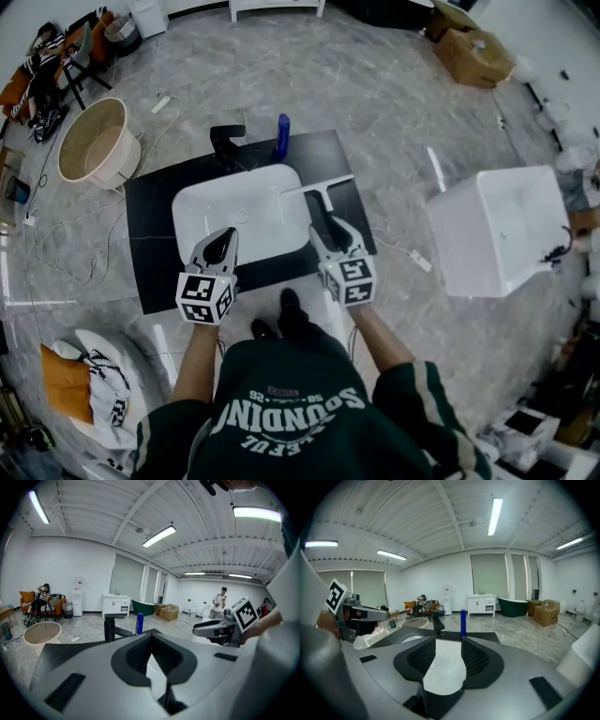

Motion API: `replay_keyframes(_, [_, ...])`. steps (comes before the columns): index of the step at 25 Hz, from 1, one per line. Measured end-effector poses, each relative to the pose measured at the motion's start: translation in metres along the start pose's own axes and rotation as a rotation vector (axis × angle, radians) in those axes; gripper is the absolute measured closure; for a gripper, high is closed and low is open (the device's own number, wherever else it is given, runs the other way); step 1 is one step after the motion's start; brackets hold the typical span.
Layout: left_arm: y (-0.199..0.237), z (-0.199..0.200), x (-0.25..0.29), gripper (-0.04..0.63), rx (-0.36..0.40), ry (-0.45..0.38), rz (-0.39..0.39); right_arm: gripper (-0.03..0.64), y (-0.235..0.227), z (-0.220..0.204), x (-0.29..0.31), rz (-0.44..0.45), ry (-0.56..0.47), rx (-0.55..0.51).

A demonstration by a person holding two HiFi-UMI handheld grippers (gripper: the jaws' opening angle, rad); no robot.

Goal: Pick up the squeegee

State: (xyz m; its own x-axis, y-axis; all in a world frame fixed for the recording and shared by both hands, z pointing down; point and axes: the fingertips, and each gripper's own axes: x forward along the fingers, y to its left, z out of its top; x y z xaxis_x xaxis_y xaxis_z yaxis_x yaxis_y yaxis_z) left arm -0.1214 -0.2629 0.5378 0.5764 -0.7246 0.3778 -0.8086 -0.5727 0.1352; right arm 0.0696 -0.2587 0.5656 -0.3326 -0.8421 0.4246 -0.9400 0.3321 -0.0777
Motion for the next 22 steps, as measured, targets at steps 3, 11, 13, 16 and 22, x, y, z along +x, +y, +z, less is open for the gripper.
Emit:
replay_keyframes(3, [0.004, 0.0, 0.004, 0.594, -0.009, 0.006, 0.013, 0.467, -0.021, -0.023, 0.009, -0.017, 0.043, 0.009])
replay_keyframes(11, [0.018, -0.007, 0.018, 0.594, -0.032, 0.035, 0.05, 0.468, -0.051, -0.063, 0.032, -0.03, 0.152, 0.039])
replay_keyframes(13, [0.021, -0.01, 0.021, 0.594, -0.039, 0.044, 0.059, 0.468, -0.06, -0.071, 0.04, -0.034, 0.172, 0.038])
replay_keyframes(16, [0.026, -0.012, 0.026, 0.594, -0.048, 0.053, 0.073, 0.467, -0.072, -0.082, 0.056, -0.032, 0.205, 0.036])
replay_keyframes(22, [0.037, -0.017, 0.035, 0.594, -0.066, 0.073, 0.103, 0.468, -0.092, -0.101, 0.084, -0.034, 0.315, 0.047])
